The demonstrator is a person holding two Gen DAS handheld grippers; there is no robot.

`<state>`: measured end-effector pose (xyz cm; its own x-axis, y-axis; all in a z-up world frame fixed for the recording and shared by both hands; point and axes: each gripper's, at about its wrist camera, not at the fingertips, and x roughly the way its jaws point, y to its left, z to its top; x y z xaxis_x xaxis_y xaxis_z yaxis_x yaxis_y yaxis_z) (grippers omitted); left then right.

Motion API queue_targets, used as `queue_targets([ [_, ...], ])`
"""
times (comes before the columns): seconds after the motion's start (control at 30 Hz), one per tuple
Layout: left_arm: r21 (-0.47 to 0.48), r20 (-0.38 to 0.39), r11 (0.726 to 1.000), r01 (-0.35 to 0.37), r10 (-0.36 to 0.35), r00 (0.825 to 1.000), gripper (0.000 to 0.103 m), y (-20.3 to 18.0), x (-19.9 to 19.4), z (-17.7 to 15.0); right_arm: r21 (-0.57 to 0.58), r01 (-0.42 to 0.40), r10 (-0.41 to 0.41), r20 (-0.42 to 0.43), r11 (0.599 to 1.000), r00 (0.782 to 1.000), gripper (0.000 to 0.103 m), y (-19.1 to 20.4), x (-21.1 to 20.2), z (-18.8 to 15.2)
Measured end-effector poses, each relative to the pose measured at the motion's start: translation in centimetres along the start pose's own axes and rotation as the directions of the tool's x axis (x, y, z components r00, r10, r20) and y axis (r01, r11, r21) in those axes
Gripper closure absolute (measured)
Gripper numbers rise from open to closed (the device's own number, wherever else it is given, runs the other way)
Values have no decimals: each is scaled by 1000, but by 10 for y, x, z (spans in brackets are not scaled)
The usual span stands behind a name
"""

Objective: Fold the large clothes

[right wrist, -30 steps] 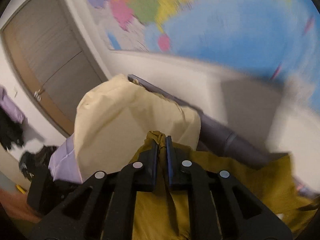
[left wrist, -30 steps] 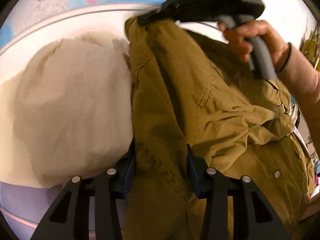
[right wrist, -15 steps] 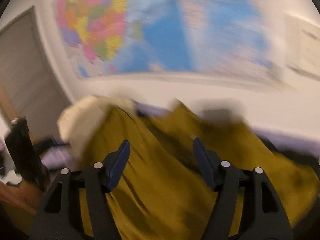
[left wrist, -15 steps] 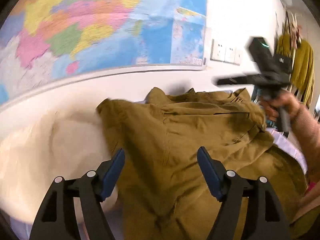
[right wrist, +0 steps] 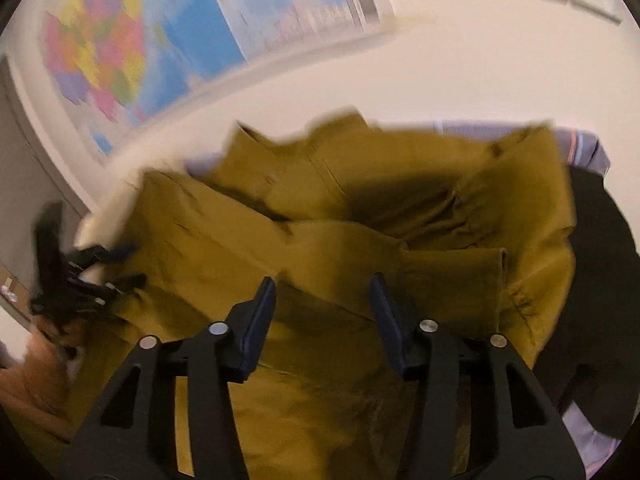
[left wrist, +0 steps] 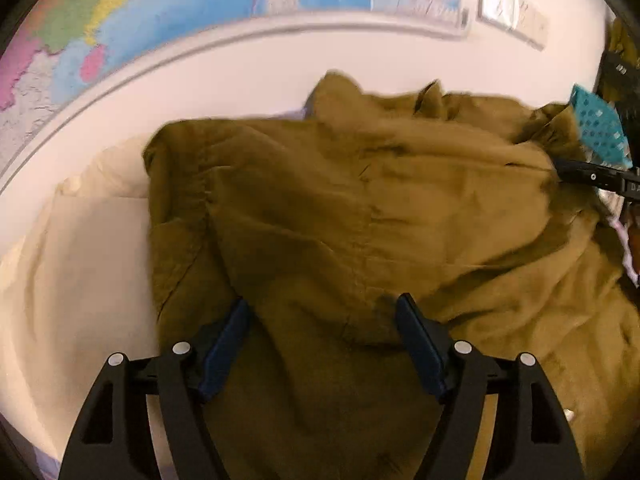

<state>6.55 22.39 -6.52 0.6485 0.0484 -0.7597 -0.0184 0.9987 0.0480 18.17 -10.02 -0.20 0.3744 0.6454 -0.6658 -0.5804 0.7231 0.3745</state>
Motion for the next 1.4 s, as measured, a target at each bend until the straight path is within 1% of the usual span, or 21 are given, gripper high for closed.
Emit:
queue_targets([
  [0.1, 22, 79, 1000, 13, -15, 997, 27, -1, -30, -15, -18, -36, 37, 60, 999, 998, 45, 9, -38, -10],
  [0.2, 34, 100, 998, 58, -61, 993, 27, -3, -44, -31, -35, -67, 68, 37, 997, 997, 46, 18, -51, -25],
  [0.3, 44, 61, 997, 56, -59, 996, 27, -17, -32, -39, -21, -25, 24, -30, 999, 999, 47, 13, -32, -38],
  [0.37, 36, 32, 998, 48, -49, 998, 27, -19, -19, -45, 28, 6, -3, -82, 1000, 997, 53, 2, -12, -44],
  [0.4, 29, 25, 999, 26, -27, 999, 27, -19, -15, -48, 55, 24, -19, -98, 998, 995, 57, -3, -5, -46],
  [0.43, 19, 30, 1000, 18, -19, 999, 27, -18, -17, -50, 80, 15, -8, -95, 997, 995, 56, -5, -5, -48],
  [0.5, -8, 58, 999, 48, -47, 997, 27, -15, -28, -53, 93, -6, 12, -65, 996, 998, 51, -1, -17, -50],
  [0.53, -18, 80, 998, 58, -56, 995, 27, -13, -39, -57, 77, -14, 17, -37, 997, 999, 45, 5, -30, -52],
  [0.57, -29, 102, 997, 67, -63, 993, 25, -9, -50, -62, 63, -20, 21, -15, 998, 1000, 43, 9, -40, -54],
  [0.6, -38, 117, 997, 70, -66, 991, 22, -6, -57, -64, 54, -24, 23, 7, 998, 1000, 40, 13, -53, -58],
  [0.63, -60, 143, 996, 69, -60, 988, 21, 0, -70, -72, 58, -26, 25, 22, 998, 999, 38, 14, -66, -64],
  [0.7, -93, 158, 994, 65, -50, 986, 21, 8, -83, -84, 82, -39, 36, 38, 996, 999, 36, 12, -89, -79],
  [0.8, -152, 139, 987, 53, -32, 990, 20, 21, -98, -109, 135, -27, 21, 49, 991, 999, 29, 5, -116, -106],
  [0.87, -185, 106, 981, 57, -38, 994, 19, 28, -99, -125, 176, -9, 1, 45, 984, 999, 28, -3, -131, -127],
  [0.93, -208, 82, 977, 50, -33, 996, 19, 30, -99, -140, 221, -14, 6, 38, 975, 999, 26, -10, -140, -145],
  [1.03, -252, 52, 964, 85, -74, 996, 18, 33, -102, -167, 291, -17, 8, 29, 957, 1000, 26, -22, -154, -173],
  [1.1, -268, 30, 960, 82, -77, 997, 18, 33, -103, -180, 324, -38, 28, 34, 945, 999, 24, -26, -161, -189],
  [1.17, -277, 0, 958, 79, -82, 997, 18, 32, -102, -190, 331, -59, 52, 30, 942, 998, 22, -26, -164, -197],
  [1.23, -289, -19, 952, 105, -116, 993, 15, 32, -103, -200, 319, -54, 53, 11, 946, 999, 21, -21, -164, -206],
  [1.33, -279, -20, 953, 115, -125, 992, 12, 26, -110, -207, 303, -56, 63, -14, 951, 998, 21, -13, -160, -216],
  [1.4, -270, -20, 951, 148, -160, 987, 11, 21, -114, -212, 291, -76, 80, -2, 954, 997, 20, -8, -161, -220],
])
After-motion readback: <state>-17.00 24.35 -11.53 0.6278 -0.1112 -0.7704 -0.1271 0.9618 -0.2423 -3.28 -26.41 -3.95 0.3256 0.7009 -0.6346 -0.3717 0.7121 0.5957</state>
